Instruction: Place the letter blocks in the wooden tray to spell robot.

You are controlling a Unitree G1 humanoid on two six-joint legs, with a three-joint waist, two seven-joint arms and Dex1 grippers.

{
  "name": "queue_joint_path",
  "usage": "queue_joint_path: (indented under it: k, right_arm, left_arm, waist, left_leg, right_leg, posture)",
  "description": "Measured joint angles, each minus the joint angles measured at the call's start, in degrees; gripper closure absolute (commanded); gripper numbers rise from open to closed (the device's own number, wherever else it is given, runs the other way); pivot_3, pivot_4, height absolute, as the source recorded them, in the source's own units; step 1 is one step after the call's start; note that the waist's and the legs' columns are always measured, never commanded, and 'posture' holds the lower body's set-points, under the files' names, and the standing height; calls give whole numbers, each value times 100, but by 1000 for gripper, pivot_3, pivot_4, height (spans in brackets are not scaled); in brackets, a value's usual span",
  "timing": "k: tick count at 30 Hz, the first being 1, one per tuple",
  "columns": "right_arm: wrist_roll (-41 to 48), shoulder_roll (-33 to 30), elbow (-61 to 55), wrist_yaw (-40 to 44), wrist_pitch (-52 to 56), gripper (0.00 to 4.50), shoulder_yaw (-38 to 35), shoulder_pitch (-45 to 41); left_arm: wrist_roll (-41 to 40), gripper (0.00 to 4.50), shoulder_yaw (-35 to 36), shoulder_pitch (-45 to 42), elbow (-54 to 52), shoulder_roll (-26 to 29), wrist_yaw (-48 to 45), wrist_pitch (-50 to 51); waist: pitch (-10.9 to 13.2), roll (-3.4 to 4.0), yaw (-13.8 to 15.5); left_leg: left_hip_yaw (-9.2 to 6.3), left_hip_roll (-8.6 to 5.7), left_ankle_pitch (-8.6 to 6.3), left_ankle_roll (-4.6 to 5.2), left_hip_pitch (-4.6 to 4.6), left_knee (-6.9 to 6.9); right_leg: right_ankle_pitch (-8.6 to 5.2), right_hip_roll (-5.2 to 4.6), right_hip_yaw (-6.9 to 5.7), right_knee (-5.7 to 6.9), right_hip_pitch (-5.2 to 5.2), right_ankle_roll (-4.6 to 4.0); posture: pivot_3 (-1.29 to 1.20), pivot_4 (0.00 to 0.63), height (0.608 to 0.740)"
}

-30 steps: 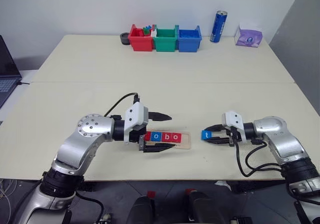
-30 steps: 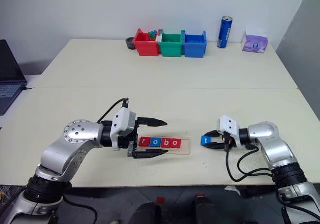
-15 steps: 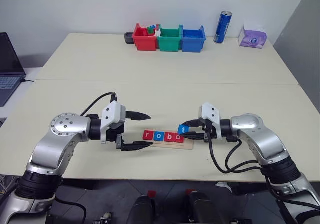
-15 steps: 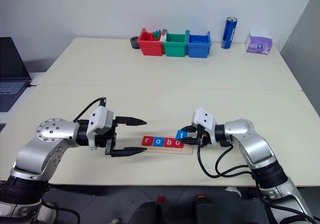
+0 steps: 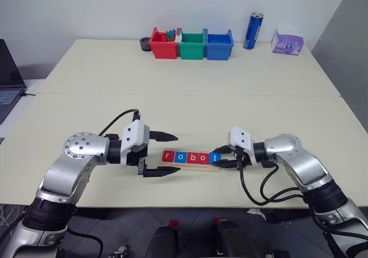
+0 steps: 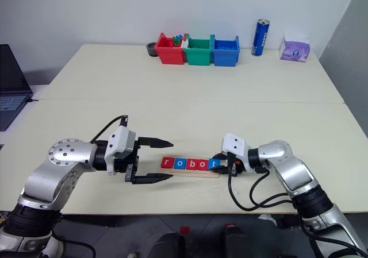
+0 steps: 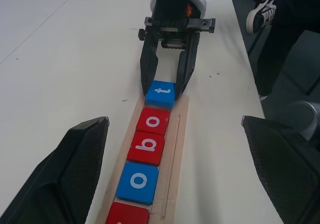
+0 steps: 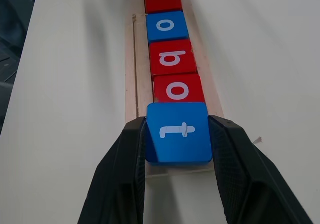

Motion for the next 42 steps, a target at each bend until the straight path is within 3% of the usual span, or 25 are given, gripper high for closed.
queue_joint_path:
  k: [22,31,41,42]
  right_arm:
    - [-245,88,229,9,-249,3041,111,-48]
    - [-202,86,293,22,-237,20,92,-50]
    - [680,-277,-116,144,911,20,-720,-46]
    - [712,-328,-103,141,899,369,-762,-24]
  left_arm:
    - [37,0,-30,1,-1,-48,32,-18]
    - [60,0,-35,2,-1,-114,43,-30]
    - [90,0,-80,3,0,-160,47,-95]
    - [90,0,-80,3,0,-160,47,-103]
  waist:
    - [0,0,0]
    - [0,0,-1]
    - [0,0,1]
    - [0,0,1]
  left_leg:
    - [0,0,0,0,0,0]
    - [0,0,0,0,0,0]
    - [-1,-2,0,0,0,1]
    - [0,-1,0,0,1,1]
  right_leg:
    - [0,0,0,1,0,0]
    - [0,0,-1,1,0,0]
    - [0,-2,0,1,0,0]
    - [0,-2,1,1,0,0]
  posture:
    - [0,150,740]
    - [0,150,740]
    - [0,150,740]
    - [0,150,740]
